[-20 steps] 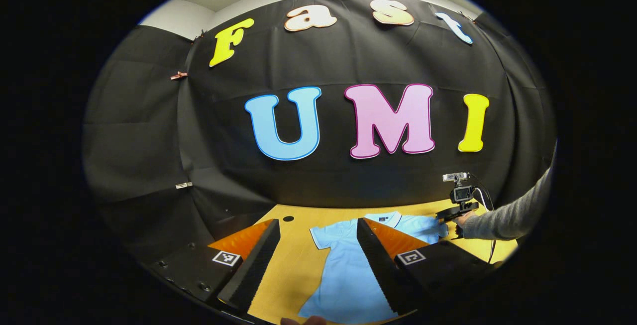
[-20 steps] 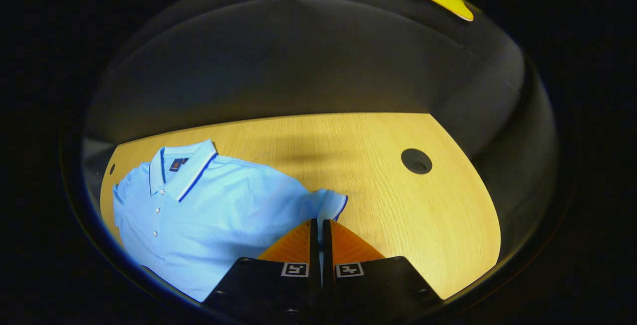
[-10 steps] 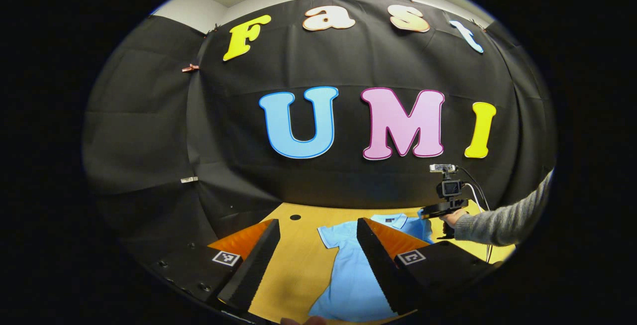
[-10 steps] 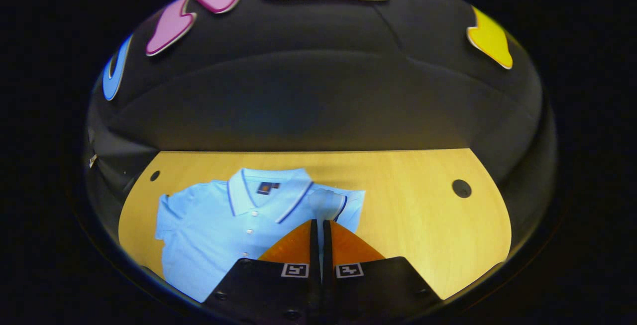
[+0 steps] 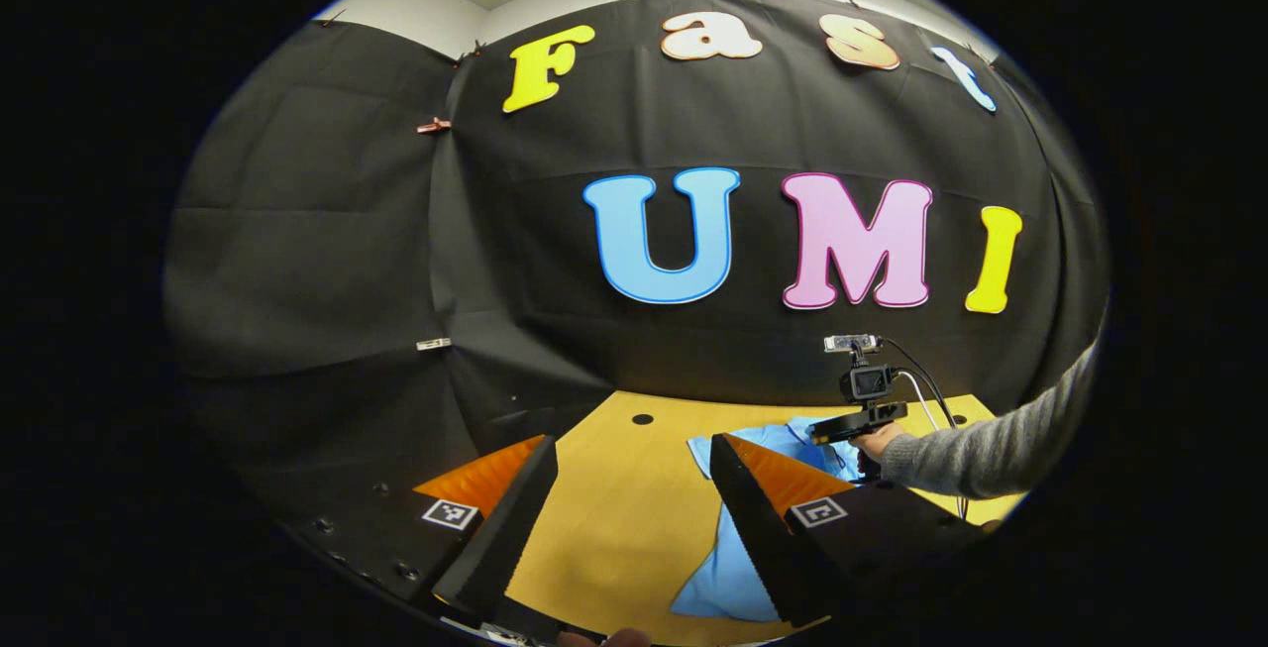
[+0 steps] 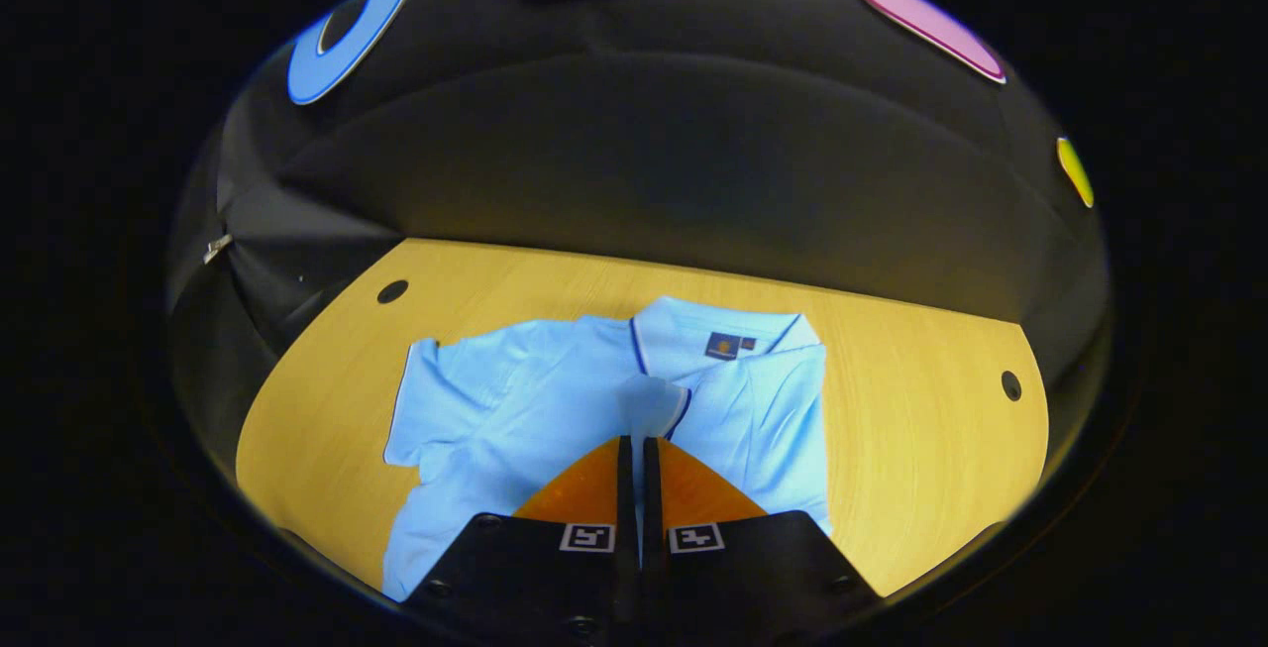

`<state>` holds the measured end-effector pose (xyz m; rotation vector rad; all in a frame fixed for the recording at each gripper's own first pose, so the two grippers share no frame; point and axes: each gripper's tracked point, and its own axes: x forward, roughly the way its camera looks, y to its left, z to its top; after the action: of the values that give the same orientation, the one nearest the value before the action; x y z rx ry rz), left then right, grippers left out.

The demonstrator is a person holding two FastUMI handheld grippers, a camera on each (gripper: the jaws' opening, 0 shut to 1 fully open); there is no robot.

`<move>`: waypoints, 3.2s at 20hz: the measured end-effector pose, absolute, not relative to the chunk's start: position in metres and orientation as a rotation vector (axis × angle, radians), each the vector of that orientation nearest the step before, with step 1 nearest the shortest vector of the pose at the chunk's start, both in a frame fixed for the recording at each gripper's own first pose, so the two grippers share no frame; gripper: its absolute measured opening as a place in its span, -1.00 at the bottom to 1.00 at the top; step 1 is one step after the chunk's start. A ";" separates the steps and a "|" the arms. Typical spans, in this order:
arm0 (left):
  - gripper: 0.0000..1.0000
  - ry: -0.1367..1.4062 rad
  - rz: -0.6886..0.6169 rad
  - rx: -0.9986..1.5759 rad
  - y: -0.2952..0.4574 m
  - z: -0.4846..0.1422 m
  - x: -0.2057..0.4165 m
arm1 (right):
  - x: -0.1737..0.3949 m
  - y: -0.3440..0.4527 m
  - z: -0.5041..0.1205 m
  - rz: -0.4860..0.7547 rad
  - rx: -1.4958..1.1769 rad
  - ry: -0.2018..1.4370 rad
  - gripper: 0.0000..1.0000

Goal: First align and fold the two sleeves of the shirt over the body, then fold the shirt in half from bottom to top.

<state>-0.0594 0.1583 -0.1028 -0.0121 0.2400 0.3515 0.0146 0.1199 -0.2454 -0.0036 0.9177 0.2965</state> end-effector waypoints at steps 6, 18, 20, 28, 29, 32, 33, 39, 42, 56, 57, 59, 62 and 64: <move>0.96 0.262 0.408 -0.019 0.179 -0.111 -0.079 | 0.004 0.127 -0.261 0.318 -0.073 0.959 -0.89; 0.97 0.260 0.429 -0.021 0.188 -0.109 -0.080 | -0.008 0.134 -0.282 0.315 -0.097 1.022 -0.94; 0.97 0.262 0.431 -0.019 0.188 -0.110 -0.079 | -0.008 0.136 -0.285 0.311 -0.092 1.023 -0.74; 0.96 0.261 0.434 -0.015 0.190 -0.108 -0.082 | -0.003 0.118 -0.284 0.254 -0.094 1.012 0.35; 0.97 0.262 0.432 -0.015 0.190 -0.108 -0.084 | -0.003 0.122 -0.281 0.259 -0.062 1.001 0.46; 0.97 0.266 0.426 -0.015 0.190 -0.109 -0.083 | 0.000 0.121 -0.269 0.262 -0.040 0.953 0.79; 0.96 0.267 0.422 -0.013 0.189 -0.110 -0.083 | 0.002 0.122 -0.261 0.270 -0.036 0.920 0.80; 0.97 0.249 0.368 -0.008 0.182 -0.105 -0.068 | -0.001 0.115 -0.170 0.316 0.026 0.714 0.80; 0.97 0.228 0.321 -0.010 0.178 -0.101 -0.050 | -0.013 0.098 -0.111 0.314 0.083 0.610 0.80; 0.96 0.209 0.062 0.003 0.121 -0.125 0.058 | -0.145 -0.005 0.165 0.261 0.194 0.121 0.84; 0.96 0.218 0.044 0.008 0.116 -0.131 0.068 | -0.158 -0.012 0.173 0.253 0.171 0.102 0.84; 0.97 0.241 0.005 0.008 0.107 -0.144 0.089 | -0.179 -0.027 0.193 0.232 0.149 0.062 0.84; 0.97 0.300 -0.037 -0.002 0.098 -0.171 0.126 | -0.206 -0.040 0.216 0.217 0.137 0.020 0.84; 0.97 0.362 -0.050 -0.008 0.097 -0.191 0.151 | -0.220 -0.045 0.224 0.208 0.145 0.013 0.84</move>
<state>0.1512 0.0972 -0.1909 -0.0082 0.3623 -0.0496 -0.2195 -0.0450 0.2237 0.1445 0.0131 0.2076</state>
